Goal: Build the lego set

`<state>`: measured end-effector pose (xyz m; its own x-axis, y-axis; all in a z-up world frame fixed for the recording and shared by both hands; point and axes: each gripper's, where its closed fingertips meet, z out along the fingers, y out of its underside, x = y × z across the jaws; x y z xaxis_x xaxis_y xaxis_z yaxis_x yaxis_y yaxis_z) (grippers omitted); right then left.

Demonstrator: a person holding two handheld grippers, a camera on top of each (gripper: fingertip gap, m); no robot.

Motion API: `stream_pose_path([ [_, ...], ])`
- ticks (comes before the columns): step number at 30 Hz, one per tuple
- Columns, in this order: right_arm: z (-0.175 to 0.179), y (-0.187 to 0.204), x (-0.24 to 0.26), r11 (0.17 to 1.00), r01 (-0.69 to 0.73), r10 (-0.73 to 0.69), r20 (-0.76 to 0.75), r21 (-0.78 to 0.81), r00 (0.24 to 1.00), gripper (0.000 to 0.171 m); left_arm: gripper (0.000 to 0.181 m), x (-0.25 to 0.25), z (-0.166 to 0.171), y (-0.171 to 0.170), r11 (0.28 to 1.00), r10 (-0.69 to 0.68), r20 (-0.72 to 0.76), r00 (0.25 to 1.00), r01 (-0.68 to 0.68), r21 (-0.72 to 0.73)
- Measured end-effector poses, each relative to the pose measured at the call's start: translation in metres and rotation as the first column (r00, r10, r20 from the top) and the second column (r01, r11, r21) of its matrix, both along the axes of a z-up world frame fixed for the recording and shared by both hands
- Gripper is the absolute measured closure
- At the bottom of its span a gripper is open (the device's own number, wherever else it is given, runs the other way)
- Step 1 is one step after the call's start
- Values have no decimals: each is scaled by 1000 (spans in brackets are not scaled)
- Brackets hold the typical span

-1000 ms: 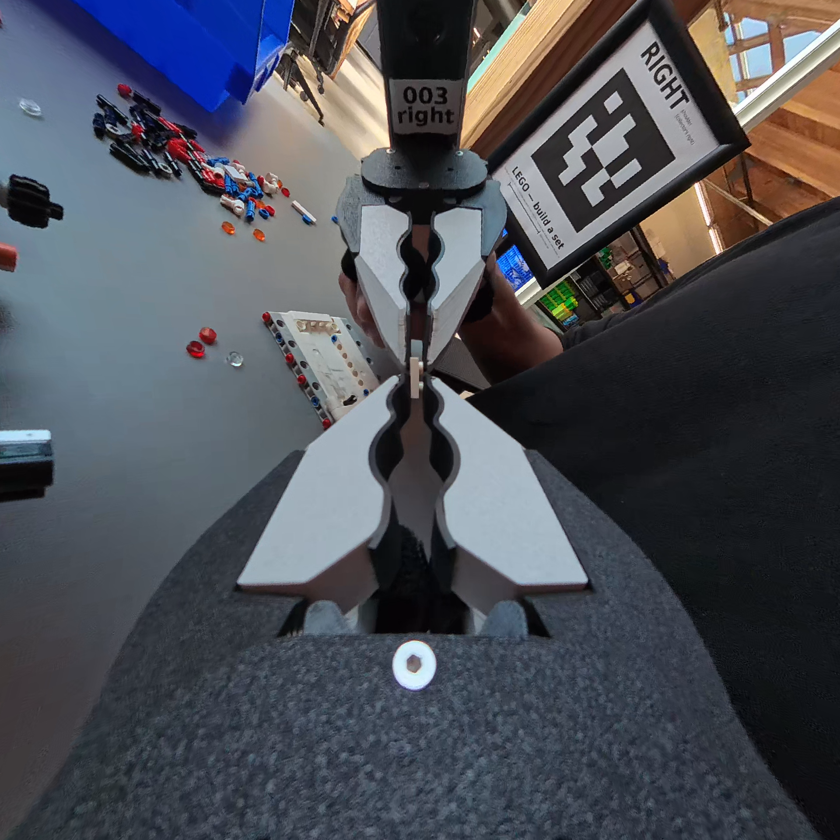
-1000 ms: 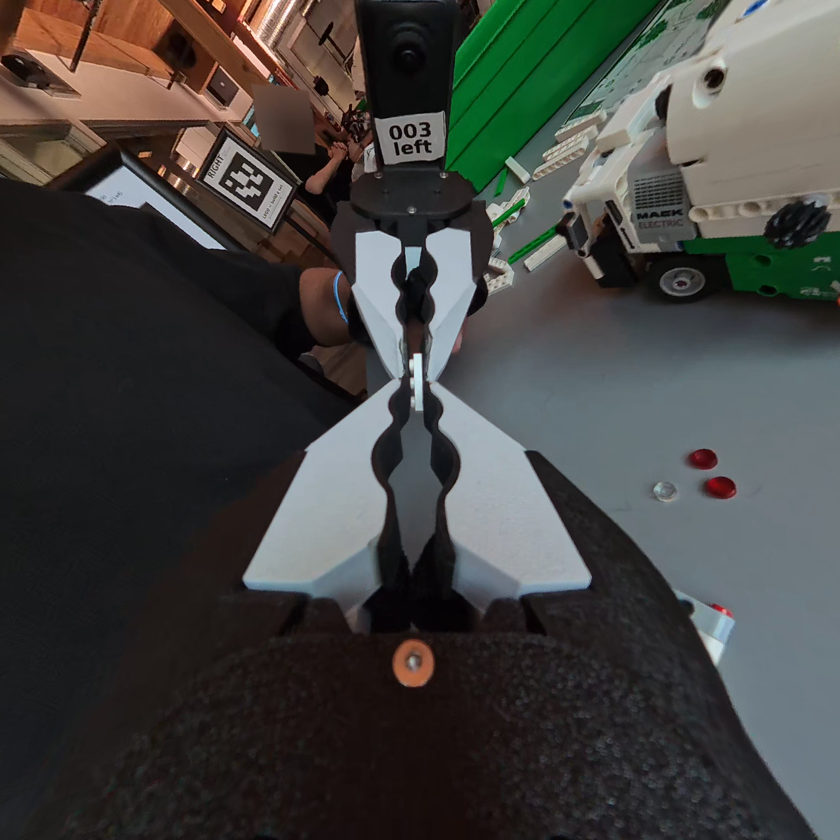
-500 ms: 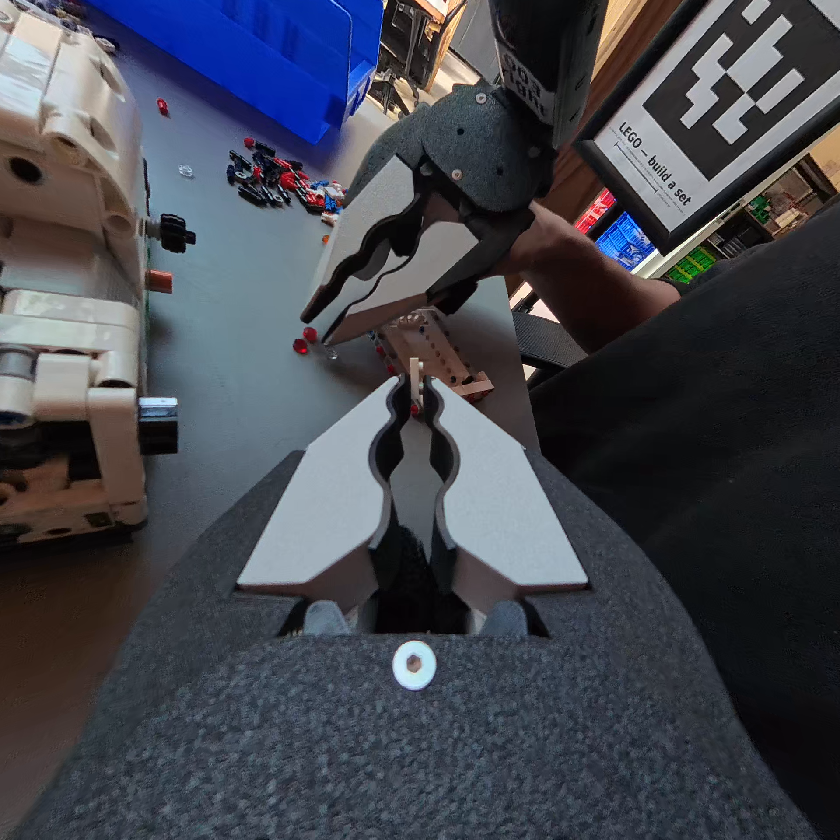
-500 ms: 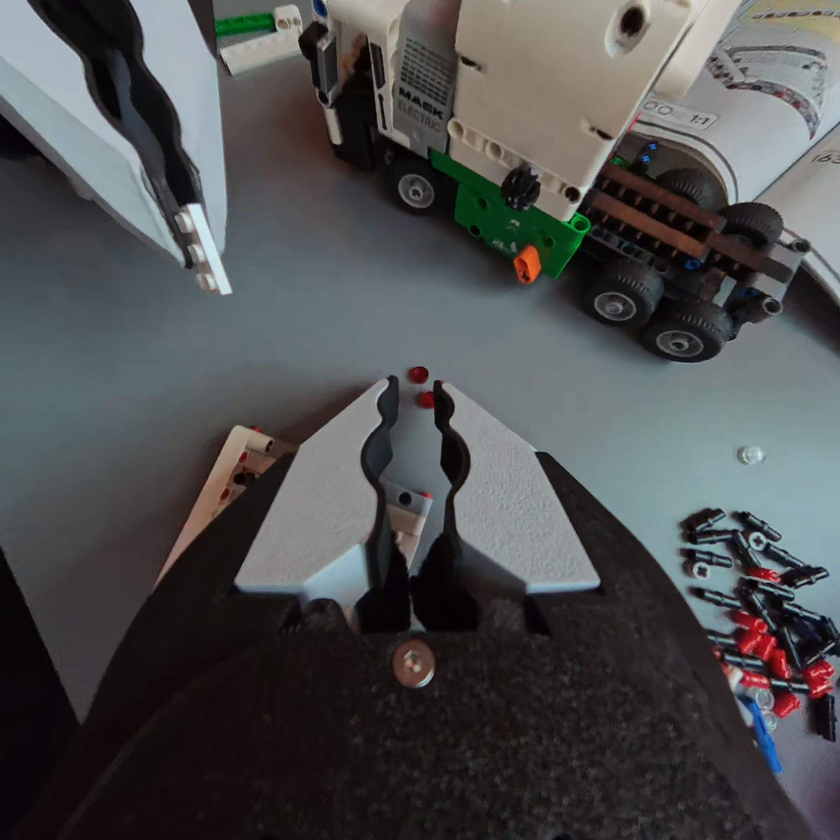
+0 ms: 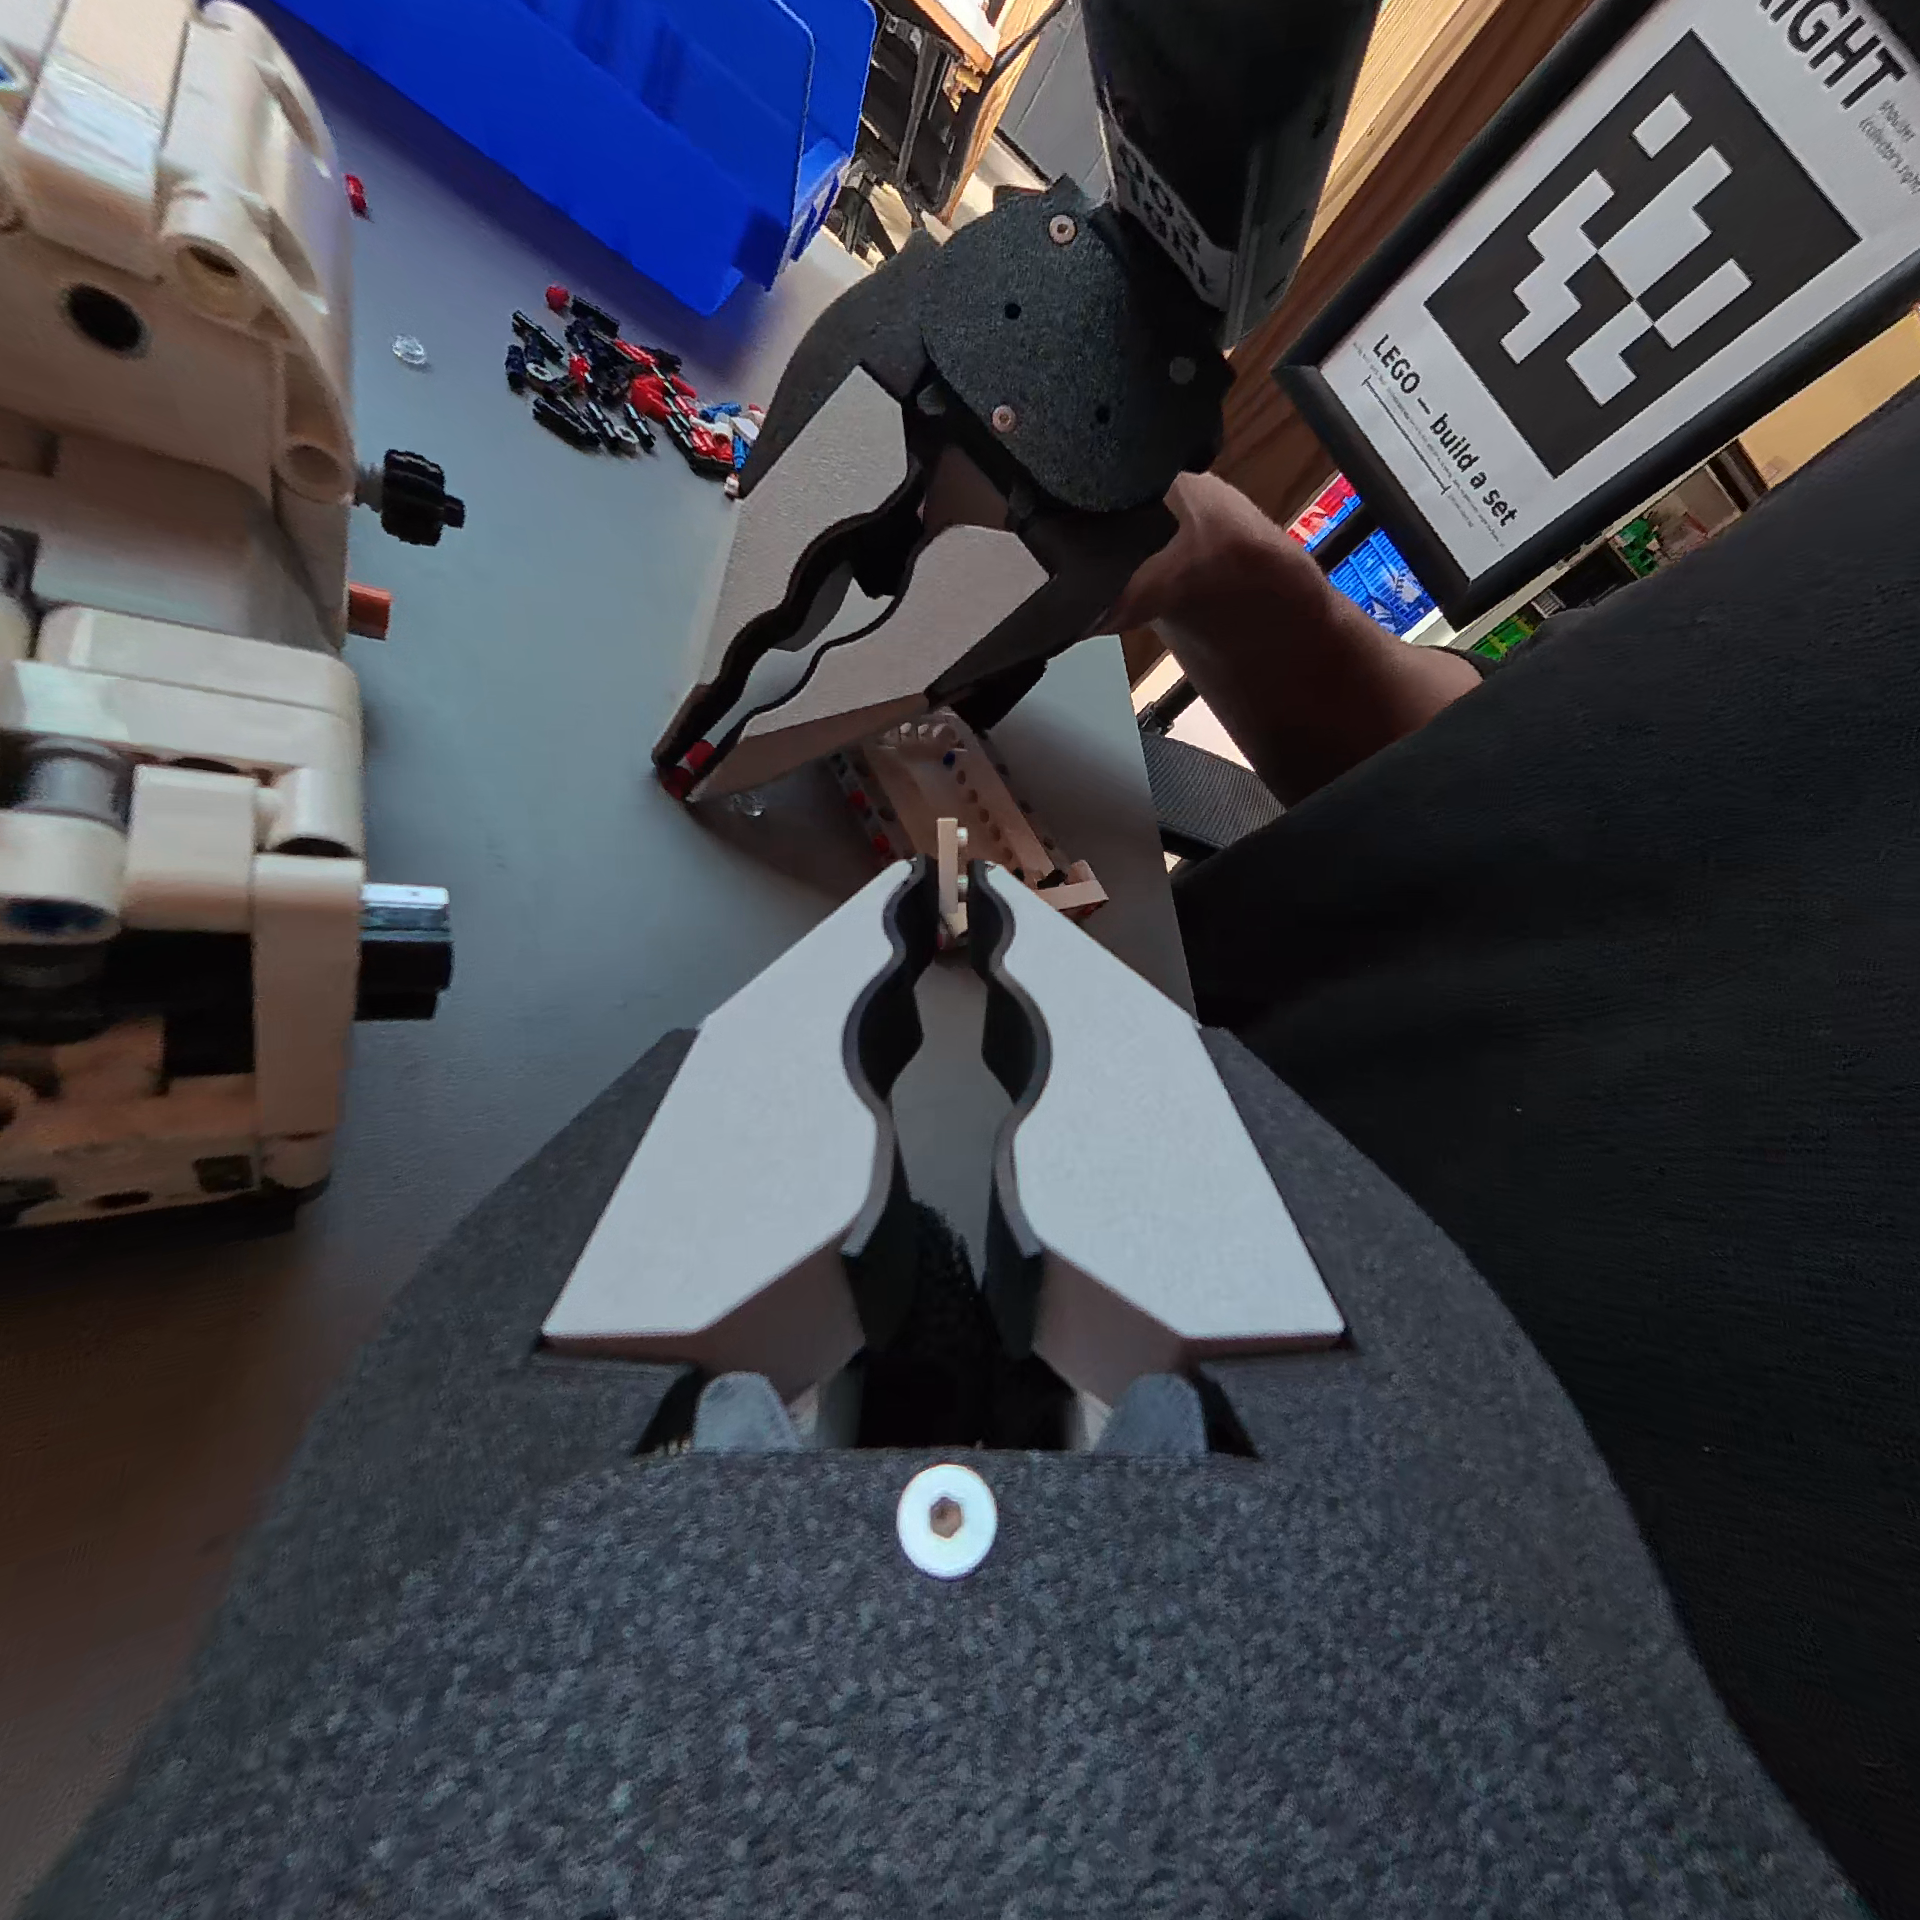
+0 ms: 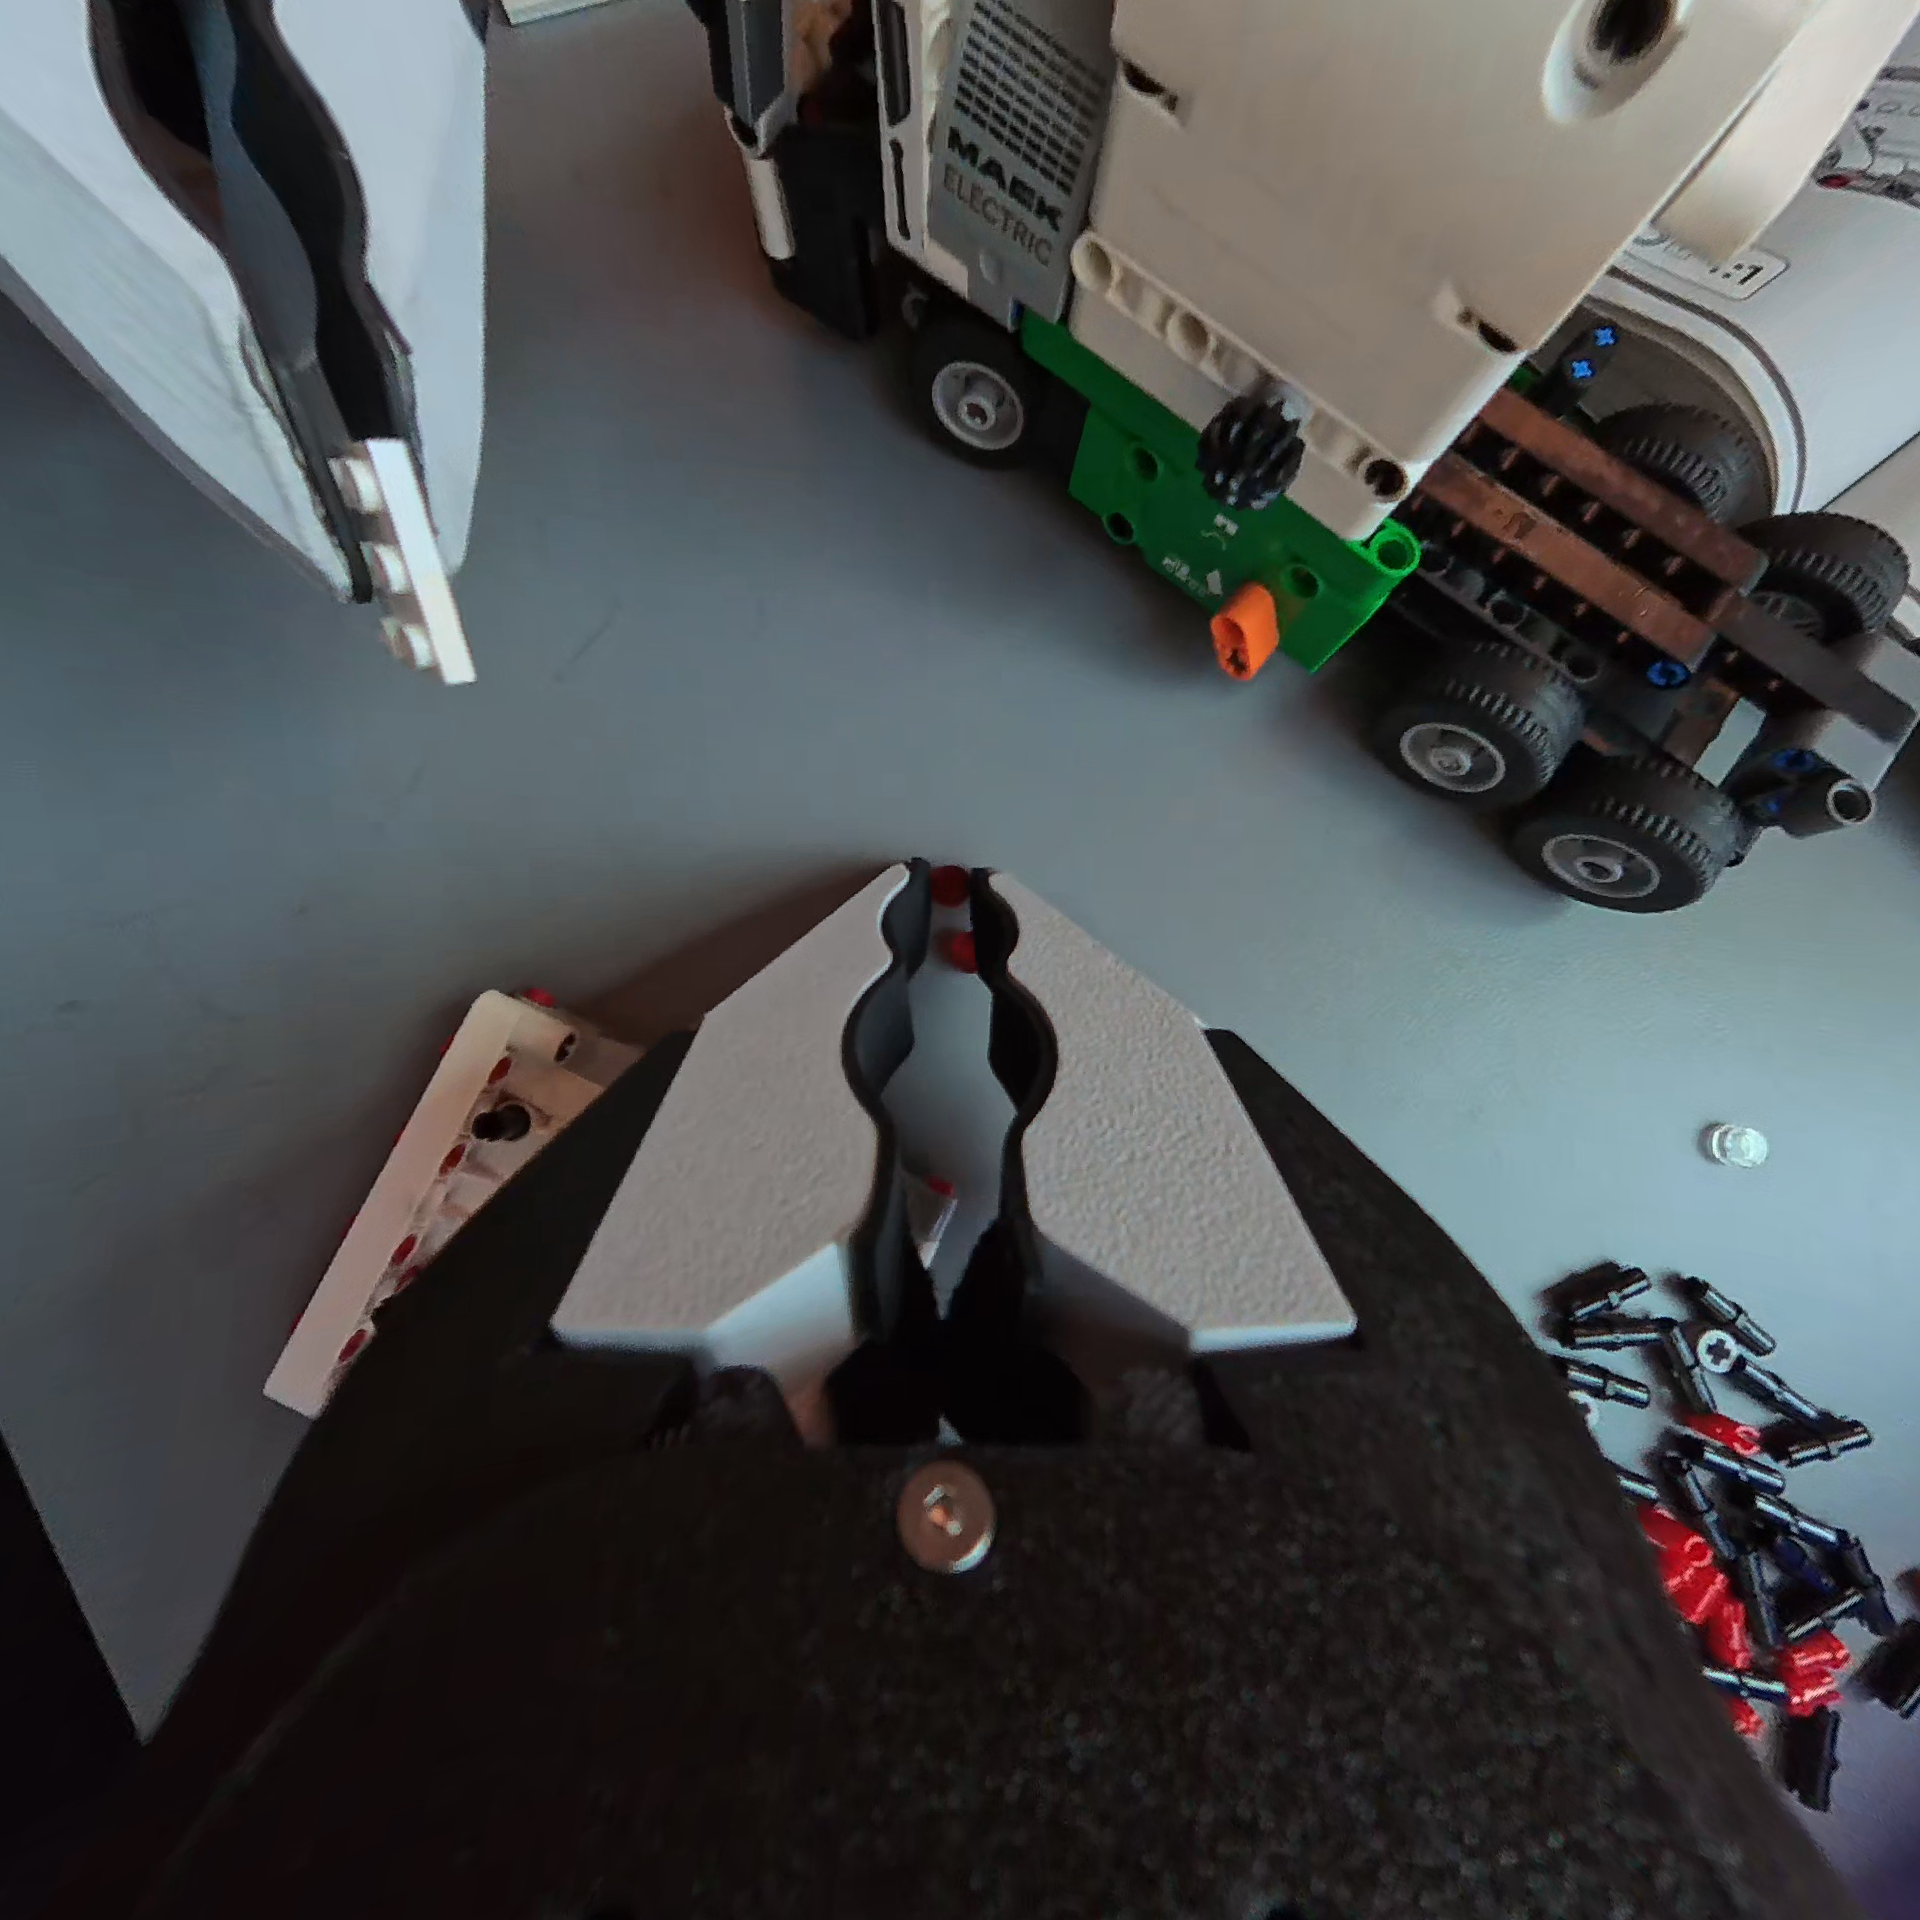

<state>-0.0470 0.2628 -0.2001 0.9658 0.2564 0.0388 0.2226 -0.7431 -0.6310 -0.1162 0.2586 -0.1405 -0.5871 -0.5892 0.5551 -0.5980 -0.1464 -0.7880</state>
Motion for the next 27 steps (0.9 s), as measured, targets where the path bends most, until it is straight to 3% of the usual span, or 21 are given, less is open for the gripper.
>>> stream_pose_path([
  [1,0,0,0,1000,-3,3,5,2,1000,165,178,1,0,1,1000,5,-1,1000,-5,-2],
  [5,9,5,-1,996,23,-22,-22,81,1000,166,179,5,0,5,999,39,-8,999,-39,-7],
  [10,62,15,-3,937,119,-103,-68,327,992,166,178,9,-1,7,998,60,-18,998,-61,-15],
  [14,94,16,-26,883,140,-84,-142,447,986,166,178,11,1,9,996,74,-24,997,-75,-42],
  [20,100,17,-52,893,101,-61,-104,439,993,166,179,9,16,-2,963,25,-105,994,-52,-263],
  [27,93,15,-67,939,46,-32,-46,340,998,166,179,5,20,-6,920,-27,-185,982,-48,-389],
])
